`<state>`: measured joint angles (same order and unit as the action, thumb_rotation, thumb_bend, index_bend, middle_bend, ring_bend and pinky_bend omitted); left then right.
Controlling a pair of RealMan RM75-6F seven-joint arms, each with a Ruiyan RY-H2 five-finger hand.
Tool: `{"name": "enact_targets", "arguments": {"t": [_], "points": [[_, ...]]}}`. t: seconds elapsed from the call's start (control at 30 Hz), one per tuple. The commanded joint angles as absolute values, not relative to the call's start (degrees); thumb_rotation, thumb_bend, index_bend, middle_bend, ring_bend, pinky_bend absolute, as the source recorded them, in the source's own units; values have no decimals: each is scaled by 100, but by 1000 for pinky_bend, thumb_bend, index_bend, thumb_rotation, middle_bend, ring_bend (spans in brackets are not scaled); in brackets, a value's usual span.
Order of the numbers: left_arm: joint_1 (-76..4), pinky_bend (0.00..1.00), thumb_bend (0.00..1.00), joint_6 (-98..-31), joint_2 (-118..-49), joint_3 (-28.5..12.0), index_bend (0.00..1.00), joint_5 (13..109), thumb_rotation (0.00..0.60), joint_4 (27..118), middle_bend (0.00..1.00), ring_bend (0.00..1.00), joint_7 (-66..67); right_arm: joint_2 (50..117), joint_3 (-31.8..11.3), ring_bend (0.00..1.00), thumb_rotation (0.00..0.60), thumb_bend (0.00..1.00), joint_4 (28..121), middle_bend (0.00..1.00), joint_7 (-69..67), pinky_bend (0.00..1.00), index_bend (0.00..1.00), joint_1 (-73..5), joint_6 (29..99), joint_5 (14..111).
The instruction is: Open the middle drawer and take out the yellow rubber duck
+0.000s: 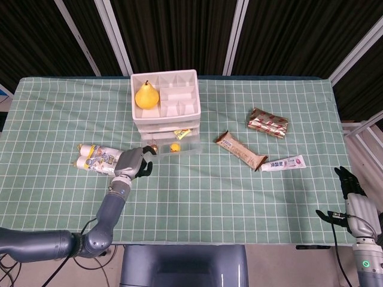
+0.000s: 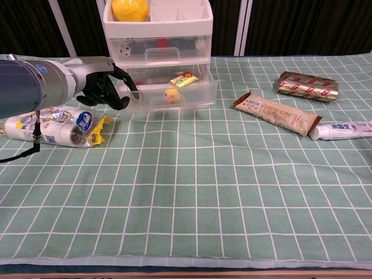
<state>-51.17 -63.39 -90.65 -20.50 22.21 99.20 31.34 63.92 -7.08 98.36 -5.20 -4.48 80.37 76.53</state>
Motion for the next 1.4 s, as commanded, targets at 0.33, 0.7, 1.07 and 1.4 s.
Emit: {"name": "enact_targets", "arguments": {"t": [0.33, 0.7, 1.07, 1.4], "points": [[-5044, 1000, 547, -6388, -8768, -1798, 368, 2214, 600, 10369, 1000, 1000, 3104, 6392, -708, 0, 600, 46, 9841, 0, -523, 219, 0, -445, 8050, 7664], [-4964, 1000, 547, -6424, -8482, -1593, 369, 2251, 600, 10752, 1000, 1000, 3050, 6390, -719, 0, 600, 47, 9835, 0, -533, 219, 0, -445, 8051, 7650], [-4847, 1000, 539, -6475, -8237, -1423, 371, 2366, 600, 11018, 1000, 1000, 2919, 6403, -715, 0, 600, 47, 9819, 0, -501, 219, 0, -446, 8066, 7668], [-4872, 1000, 193, -6539, -8191, -1534, 283, 2672, 600, 11064, 1000, 1000, 2753, 6401, -719, 0, 600, 46, 9818, 0, -505, 219, 0, -447, 8061, 7657]]}}
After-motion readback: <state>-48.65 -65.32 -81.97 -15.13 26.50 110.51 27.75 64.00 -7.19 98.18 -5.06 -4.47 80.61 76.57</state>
